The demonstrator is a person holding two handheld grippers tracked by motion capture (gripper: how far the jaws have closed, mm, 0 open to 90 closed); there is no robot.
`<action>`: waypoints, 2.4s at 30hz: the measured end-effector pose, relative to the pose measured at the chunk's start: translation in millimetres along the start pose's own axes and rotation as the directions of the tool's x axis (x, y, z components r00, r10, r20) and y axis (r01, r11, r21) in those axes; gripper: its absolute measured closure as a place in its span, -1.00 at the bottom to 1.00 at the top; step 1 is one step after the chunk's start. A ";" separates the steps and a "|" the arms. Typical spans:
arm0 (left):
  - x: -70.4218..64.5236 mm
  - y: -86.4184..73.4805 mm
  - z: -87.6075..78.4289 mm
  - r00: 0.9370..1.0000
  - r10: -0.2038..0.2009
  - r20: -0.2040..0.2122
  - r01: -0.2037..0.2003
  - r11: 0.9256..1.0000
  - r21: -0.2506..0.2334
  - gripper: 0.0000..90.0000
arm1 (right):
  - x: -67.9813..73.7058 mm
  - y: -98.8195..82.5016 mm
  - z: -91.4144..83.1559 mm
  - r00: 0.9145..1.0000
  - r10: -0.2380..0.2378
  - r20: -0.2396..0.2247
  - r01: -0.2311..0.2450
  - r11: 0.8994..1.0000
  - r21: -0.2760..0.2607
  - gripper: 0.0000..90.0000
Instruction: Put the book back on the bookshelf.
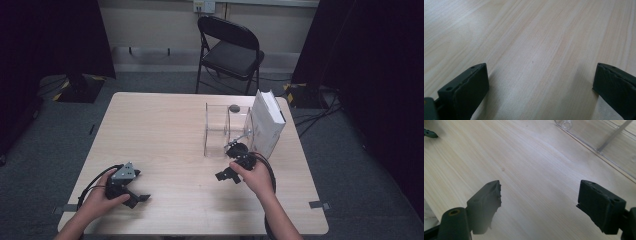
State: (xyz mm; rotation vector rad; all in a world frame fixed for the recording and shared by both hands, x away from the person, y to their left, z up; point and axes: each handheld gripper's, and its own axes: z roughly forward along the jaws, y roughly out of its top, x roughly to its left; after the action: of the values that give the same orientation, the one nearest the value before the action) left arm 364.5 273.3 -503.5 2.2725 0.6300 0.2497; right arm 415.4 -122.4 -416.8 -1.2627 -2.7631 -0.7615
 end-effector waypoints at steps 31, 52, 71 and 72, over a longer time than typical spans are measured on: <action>0.0 0.0 0.0 1.000 0.000 0.000 0.000 1.000 0.000 -1.00 | 19.5 -4.5 37.3 0.997 -0.065 -0.046 0.066 0.998 0.004 -0.60; -0.2 0.1 -0.2 1.000 0.000 -0.003 0.000 1.000 0.002 -1.00 | 29.3 -10.8 61.0 0.990 -0.136 -0.029 0.137 0.990 0.013 -0.61; -0.1 0.0 0.0 1.000 0.000 -0.001 0.000 1.000 0.000 -1.00 | 41.4 -22.8 69.3 0.967 -0.247 0.060 0.250 0.966 -0.059 -0.72; -0.1 0.0 0.0 1.000 0.000 -0.001 0.000 1.000 -0.001 -1.00 | 42.6 -23.7 70.0 0.966 -0.250 0.065 0.254 0.965 -0.064 -0.73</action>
State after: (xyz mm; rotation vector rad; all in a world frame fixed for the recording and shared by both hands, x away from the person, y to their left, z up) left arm 364.4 273.2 -503.5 2.2717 0.6307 0.2505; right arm 382.8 -75.1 -479.9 -0.9656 -3.0067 -0.8581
